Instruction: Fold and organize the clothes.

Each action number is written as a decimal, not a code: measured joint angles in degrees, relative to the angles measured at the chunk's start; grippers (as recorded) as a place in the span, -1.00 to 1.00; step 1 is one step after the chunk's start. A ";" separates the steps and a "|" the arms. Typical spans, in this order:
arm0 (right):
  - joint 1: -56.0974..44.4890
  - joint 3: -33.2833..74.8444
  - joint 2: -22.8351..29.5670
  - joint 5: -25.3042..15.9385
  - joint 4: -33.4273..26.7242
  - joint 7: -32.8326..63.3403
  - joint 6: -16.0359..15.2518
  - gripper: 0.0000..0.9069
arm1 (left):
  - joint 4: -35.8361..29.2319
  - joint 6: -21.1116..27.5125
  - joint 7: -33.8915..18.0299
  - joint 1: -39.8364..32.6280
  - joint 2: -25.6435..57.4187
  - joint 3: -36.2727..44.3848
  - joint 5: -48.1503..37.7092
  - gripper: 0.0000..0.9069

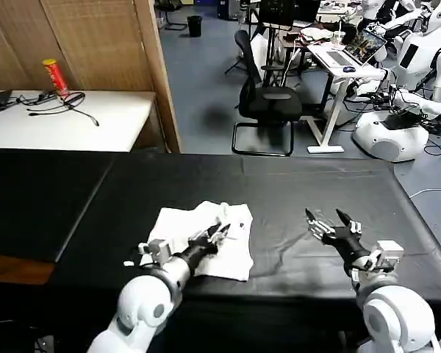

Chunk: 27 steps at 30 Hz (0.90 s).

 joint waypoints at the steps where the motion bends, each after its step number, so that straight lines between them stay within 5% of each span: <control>1: 0.44 -0.70 -0.31 0.00 -0.59 -0.07 -0.10 0.94 | -0.22 0.30 -0.41 0.20 -0.60 0.10 -1.56 0.94; 18: 12.97 -23.18 -0.65 -2.99 -12.84 -3.28 0.34 0.94 | -0.24 -8.24 4.69 0.08 11.33 -9.13 19.08 0.94; 22: 15.70 -26.64 1.08 -3.86 -16.51 -3.68 1.51 0.48 | 0.25 -8.85 4.65 1.59 12.10 -9.93 21.77 0.94; 23: 16.14 -27.12 1.59 -4.07 -17.45 -3.68 1.73 0.20 | 0.41 -8.96 4.63 1.91 12.27 -10.12 22.35 0.94; 27: 17.03 -28.12 3.43 -4.90 -20.40 -3.79 2.70 -0.05 | 0.95 -9.39 4.48 3.03 12.77 -10.94 23.41 0.94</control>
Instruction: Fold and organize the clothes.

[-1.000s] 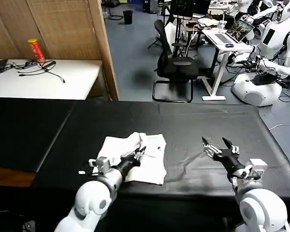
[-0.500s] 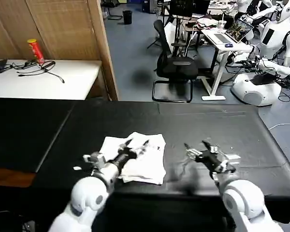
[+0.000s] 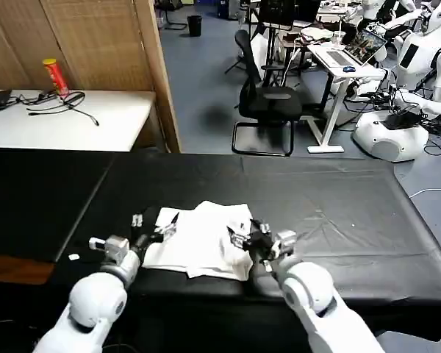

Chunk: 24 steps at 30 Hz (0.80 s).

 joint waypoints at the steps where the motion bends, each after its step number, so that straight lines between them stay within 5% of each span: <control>1: 0.11 -0.07 0.51 -0.29 -0.82 -0.10 0.25 -0.12 | 0.03 -0.09 0.00 0.30 0.03 -0.23 0.16 0.94; 2: 0.17 -0.12 0.88 -0.53 -1.44 -0.24 0.47 -0.44 | 0.10 -0.20 -0.05 0.65 0.05 -0.53 0.30 0.94; 5: 0.07 0.02 1.96 -1.64 -2.59 -0.68 0.97 -0.74 | 0.11 -0.52 -0.09 1.52 0.06 -1.16 0.62 0.94; 13: -2.70 2.73 2.40 -1.85 -0.03 0.84 -0.48 -0.78 | 1.03 -2.01 -0.15 3.86 -0.07 -3.37 1.09 0.94; 15: -3.23 3.25 2.37 -1.68 0.61 1.28 -0.83 -0.44 | 1.42 -2.35 -0.13 4.27 -0.09 -4.06 0.82 0.94; 16: -3.46 3.53 2.38 -1.55 0.97 1.39 -1.00 0.42 | 1.58 -2.50 -0.07 4.36 -0.14 -4.23 0.64 0.94; 17: -3.71 3.87 2.40 -1.28 1.41 1.41 -1.20 0.94 | 1.78 -2.71 0.03 4.40 -0.29 -4.39 0.50 0.94; 24: -5.92 6.51 1.54 1.94 5.84 1.43 -2.54 0.94 | 3.31 -3.20 1.60 3.98 -2.07 -5.44 -5.12 0.94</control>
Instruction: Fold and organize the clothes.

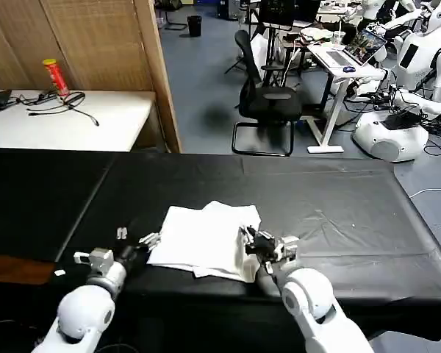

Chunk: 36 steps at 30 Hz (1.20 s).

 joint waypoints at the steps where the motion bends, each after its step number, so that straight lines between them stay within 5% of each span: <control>1: -0.58 0.61 -0.38 0.70 0.94 0.07 -0.12 0.94 | 0.19 0.00 0.34 -0.11 -0.27 -0.10 -1.00 0.94; 19: -7.77 7.15 -2.33 3.51 14.27 0.75 0.96 0.94 | 9.38 1.04 4.24 -3.19 -3.53 -1.24 -20.75 0.94; 23: -7.94 7.60 -2.33 3.44 14.94 0.88 1.06 0.94 | 9.91 1.13 4.81 -2.95 -3.53 -1.18 -21.97 0.14; 24: -7.94 7.69 -2.33 3.43 15.11 0.88 1.08 0.94 | 9.99 1.19 4.81 -2.95 -3.57 -1.17 -22.16 -0.16; 25: -7.95 7.77 -2.34 3.43 15.26 0.88 1.11 0.94 | 10.08 1.31 4.80 -2.95 -3.63 -1.18 -22.55 -0.70; 26: -7.95 7.83 -2.33 3.42 15.33 0.89 1.14 0.94 | 10.17 1.46 4.76 -3.01 -3.71 -1.20 -23.01 -0.89; 36: -7.94 7.85 -1.50 3.16 15.23 1.14 1.50 0.94 | 9.42 2.81 3.54 -2.65 -4.38 -1.07 -25.62 -1.00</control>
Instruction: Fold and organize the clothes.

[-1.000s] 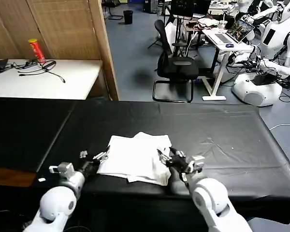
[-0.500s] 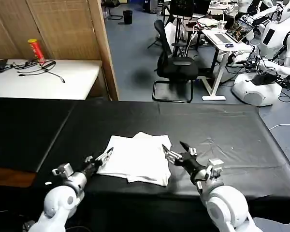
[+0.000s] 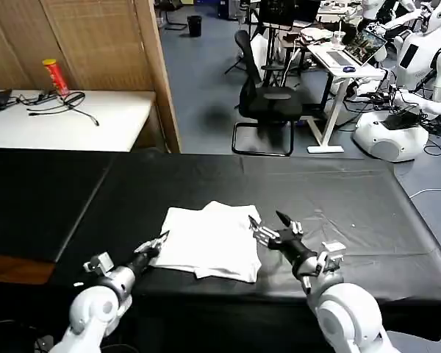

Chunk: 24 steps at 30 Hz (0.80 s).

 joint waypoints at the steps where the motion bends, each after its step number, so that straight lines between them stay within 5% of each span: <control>1: -0.02 0.06 0.05 -0.07 -0.15 0.04 0.10 0.94 | -0.30 0.00 -0.25 -0.07 0.14 -0.08 0.55 -1.00; 11: -0.24 1.53 0.07 -0.40 -1.27 0.11 0.45 0.94 | -4.95 -1.08 -1.41 -0.98 6.82 -2.72 18.42 -1.00; 24: -0.35 1.16 1.27 -1.84 -2.05 0.19 0.60 0.94 | -8.67 -1.67 -3.12 1.58 29.68 -14.85 23.76 -1.00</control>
